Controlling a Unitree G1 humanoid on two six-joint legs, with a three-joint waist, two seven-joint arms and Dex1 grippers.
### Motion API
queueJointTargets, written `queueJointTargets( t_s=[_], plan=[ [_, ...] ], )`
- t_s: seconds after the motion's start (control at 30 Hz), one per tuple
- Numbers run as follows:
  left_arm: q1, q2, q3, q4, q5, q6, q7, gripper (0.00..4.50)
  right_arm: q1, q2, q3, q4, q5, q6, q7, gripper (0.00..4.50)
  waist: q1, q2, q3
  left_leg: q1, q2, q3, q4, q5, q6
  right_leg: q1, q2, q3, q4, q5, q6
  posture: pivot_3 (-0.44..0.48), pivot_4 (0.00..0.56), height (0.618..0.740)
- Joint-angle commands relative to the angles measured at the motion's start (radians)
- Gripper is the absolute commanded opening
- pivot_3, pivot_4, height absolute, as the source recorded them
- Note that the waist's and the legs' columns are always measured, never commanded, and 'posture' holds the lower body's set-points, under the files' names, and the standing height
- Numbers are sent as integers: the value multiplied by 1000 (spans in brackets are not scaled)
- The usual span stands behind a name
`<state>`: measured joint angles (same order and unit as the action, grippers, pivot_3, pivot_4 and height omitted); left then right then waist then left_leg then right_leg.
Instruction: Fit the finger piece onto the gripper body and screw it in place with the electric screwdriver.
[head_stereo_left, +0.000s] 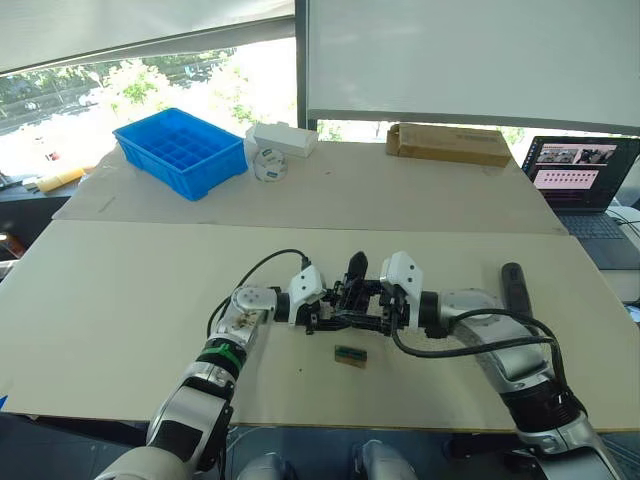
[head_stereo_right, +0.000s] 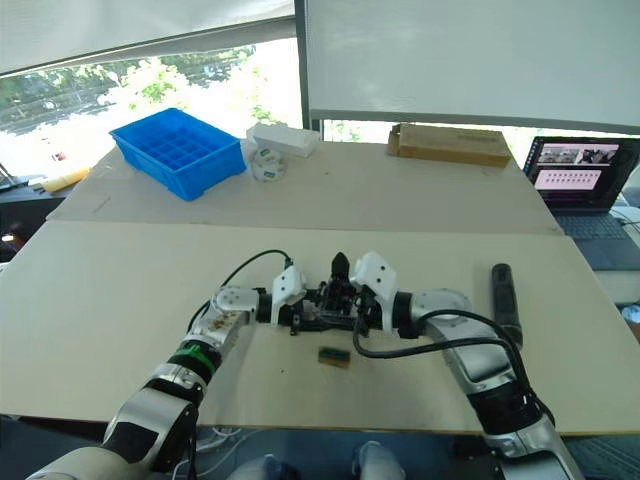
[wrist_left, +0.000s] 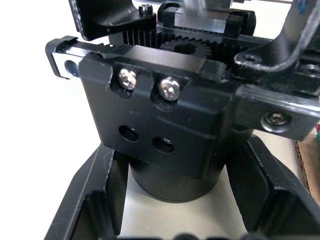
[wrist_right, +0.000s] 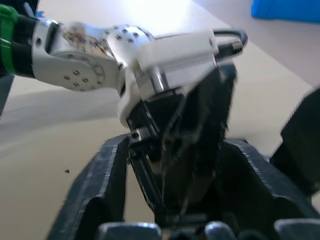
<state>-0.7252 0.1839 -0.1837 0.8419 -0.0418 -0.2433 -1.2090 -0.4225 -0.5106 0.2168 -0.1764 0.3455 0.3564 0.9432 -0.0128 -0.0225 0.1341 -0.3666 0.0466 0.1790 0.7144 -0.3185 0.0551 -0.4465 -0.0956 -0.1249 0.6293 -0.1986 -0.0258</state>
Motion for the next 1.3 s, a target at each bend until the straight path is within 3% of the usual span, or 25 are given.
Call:
queueJointTargets(
  t_s=[0.03, 0.37, 0.5, 0.53, 0.73, 1.0, 1.3],
  plan=[
    [7, -1, -16, 17, 9, 5, -7, 2304, 8, 23, -46, -12, 21, -98, 21, 4451, 0, 0, 0, 0, 0, 0, 0, 0, 0, 0, 0, 0, 0, 0, 0, 0, 150, 740],
    [18, -6, -1, 6, -10, 24, 0, 2304, 51, 35, -115, -30, 66, -192, 55, 4451, 0, 0, 0, -1, 0, 0, 0, 0, 0, 0, 0, 0, 0, 0, 0, 0, 150, 740],
    [22, -10, 17, -13, -40, 61, -6, 4179, 75, 27, -147, -70, 80, -207, 58, 4500, 0, 0, 0, -1, 0, 0, 0, 0, 0, -1, 0, 0, 0, 0, 0, 0, 150, 740],
    [24, -7, 17, -20, -40, 53, 0, 4405, 84, 22, -159, -90, 88, -208, 57, 4500, 0, 0, 0, -1, 0, 0, 0, 0, 0, -1, 0, 0, 0, 0, 0, 0, 150, 740],
    [92, 58, 62, -134, -90, 65, -1, 4405, 155, -30, -243, -212, 148, -183, 39, 4500, -4, 0, 1, -2, 0, -1, 0, 0, 0, -3, 0, 1, 0, 0, 0, 0, 150, 740],
    [234, 226, 158, -378, -227, 200, -57, 4405, 212, -108, -349, -295, 245, -115, 21, 4500, 0, 1, 2, -3, 0, -1, 0, 1, -1, -5, 0, 2, 1, 0, 0, 0, 150, 740],
    [477, 425, 373, -678, -406, 274, -56, 4405, 458, -174, -653, -294, 249, -130, -48, 4500, 20, 2, 3, -4, 0, -1, 0, 0, -1, -6, -3, 2, 0, -1, 1, 0, 150, 740]
  ],
)
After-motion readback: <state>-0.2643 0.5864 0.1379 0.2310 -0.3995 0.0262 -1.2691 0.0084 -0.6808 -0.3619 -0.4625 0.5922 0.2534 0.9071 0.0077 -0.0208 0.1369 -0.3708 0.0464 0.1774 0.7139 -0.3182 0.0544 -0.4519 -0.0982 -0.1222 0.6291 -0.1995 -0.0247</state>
